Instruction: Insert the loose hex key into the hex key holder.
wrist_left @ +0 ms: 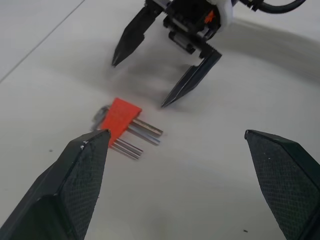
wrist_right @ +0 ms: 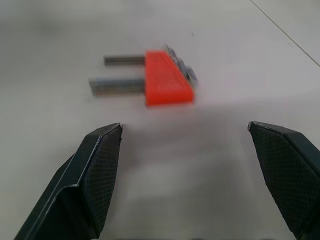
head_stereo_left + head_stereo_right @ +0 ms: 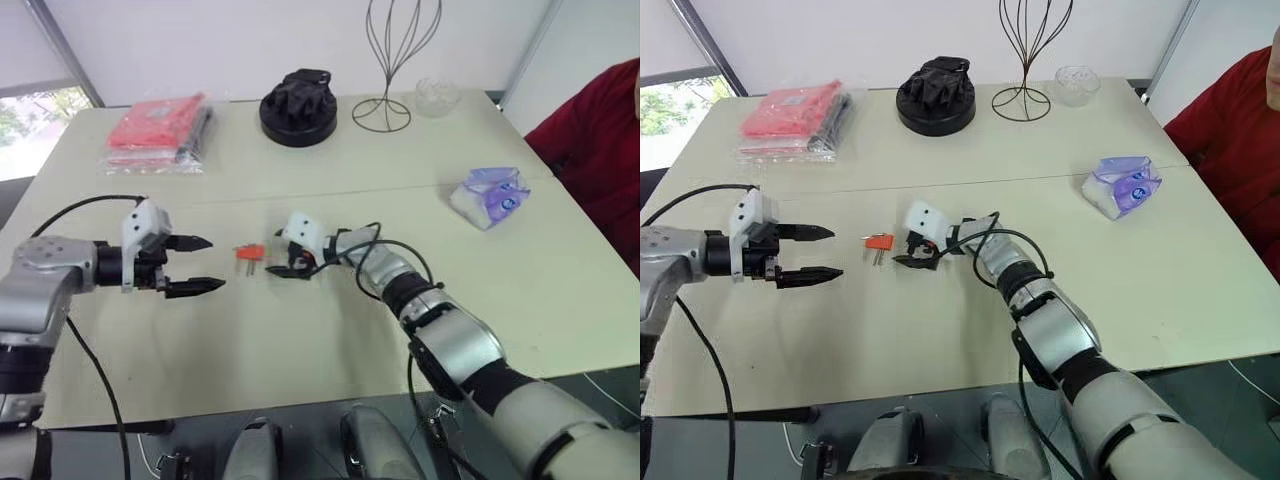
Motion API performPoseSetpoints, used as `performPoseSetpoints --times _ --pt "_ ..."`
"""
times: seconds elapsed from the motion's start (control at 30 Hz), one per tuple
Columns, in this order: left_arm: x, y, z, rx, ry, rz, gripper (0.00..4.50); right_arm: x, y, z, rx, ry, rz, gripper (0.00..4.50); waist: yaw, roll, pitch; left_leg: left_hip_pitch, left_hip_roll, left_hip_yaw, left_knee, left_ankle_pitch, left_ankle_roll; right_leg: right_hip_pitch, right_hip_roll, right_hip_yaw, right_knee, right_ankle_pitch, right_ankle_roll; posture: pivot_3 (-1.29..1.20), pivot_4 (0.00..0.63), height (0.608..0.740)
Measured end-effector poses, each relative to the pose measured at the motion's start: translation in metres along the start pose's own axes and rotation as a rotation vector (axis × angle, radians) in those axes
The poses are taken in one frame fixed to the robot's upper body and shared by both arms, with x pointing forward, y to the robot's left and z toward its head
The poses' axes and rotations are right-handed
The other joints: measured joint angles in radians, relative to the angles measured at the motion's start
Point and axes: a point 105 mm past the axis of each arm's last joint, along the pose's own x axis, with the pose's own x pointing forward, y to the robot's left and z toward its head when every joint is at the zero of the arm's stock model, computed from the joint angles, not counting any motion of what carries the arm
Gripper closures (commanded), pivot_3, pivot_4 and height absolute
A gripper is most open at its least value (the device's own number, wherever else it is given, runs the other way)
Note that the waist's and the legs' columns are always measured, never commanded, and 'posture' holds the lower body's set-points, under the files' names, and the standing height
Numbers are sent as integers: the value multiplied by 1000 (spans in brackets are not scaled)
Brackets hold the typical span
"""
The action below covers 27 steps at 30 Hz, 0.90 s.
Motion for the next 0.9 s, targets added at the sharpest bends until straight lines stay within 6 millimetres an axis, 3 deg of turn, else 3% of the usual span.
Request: performPoseSetpoints --times 0.2,0.37,0.5,0.67,0.8,0.9 --pt "1 -11 -10 -49 -17 43 20 19 11 19 14 -29 36 307 7 0 0 0 0 -1 0 0 0 0 -3 0 0 0 0 0 150 740" --pt "3 -15 -9 -62 -44 86 20 21 10 6 101 31 3 307 7 0 0 0 -1 -2 0 0 -1 0 -5 0 0 0 0 0 150 740" --pt "6 -27 -14 -83 -47 88 20 19 5 8 145 27 -9 307 4 0 0 0 -1 -1 -1 0 -1 0 -4 0 0 0 0 0 150 740" --pt "0 -29 -16 -110 -55 119 20 13 6 35 233 -115 116 307 4 0 0 0 0 -1 -1 0 -1 0 -4 0 0 0 0 0 150 740" --pt "-1 -29 -16 -117 -61 126 20 4 -1 72 274 -271 199 307 5 0 0 0 0 -2 -1 0 -1 0 -5 0 0 0 0 0 150 740" --pt "-1 -27 -11 -106 -69 128 20 2 -10 74 226 -257 143 307 8 0 0 0 -1 -2 -1 0 -1 0 -7 -1 -1 0 0 0 150 740"
